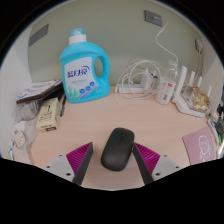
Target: Arrange mouse
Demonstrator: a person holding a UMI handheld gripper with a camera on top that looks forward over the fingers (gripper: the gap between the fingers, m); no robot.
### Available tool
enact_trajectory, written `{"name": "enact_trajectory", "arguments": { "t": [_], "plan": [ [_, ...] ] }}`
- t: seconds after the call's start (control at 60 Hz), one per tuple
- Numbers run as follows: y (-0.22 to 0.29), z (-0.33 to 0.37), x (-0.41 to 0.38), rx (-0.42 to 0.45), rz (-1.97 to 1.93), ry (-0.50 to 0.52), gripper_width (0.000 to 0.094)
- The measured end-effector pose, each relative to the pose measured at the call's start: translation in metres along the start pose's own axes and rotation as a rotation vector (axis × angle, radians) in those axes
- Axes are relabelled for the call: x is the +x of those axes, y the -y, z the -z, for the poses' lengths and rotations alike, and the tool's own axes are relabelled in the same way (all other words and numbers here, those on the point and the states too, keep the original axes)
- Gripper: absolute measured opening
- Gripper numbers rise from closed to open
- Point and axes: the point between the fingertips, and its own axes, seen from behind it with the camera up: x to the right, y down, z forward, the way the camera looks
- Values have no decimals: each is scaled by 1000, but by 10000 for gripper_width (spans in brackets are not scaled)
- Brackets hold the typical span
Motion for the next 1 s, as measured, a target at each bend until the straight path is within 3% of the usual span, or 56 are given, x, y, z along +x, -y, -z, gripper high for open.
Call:
{"name": "enact_trajectory", "arguments": {
  "t": [0.083,0.2,0.4,0.517,0.733,0.867,1.0],
  "plan": [
    [9,-8,-7,12,18,10,749],
    [13,-14,-20,21,49,43,482],
    [15,-13,-23,45,117,65,384],
    [25,8,-33,72,116,124,365],
    [108,152,-12,314,120,199,363],
    [147,218,69,423,73,161,365],
    [134,215,189,383,4,52,361]
  ]
}}
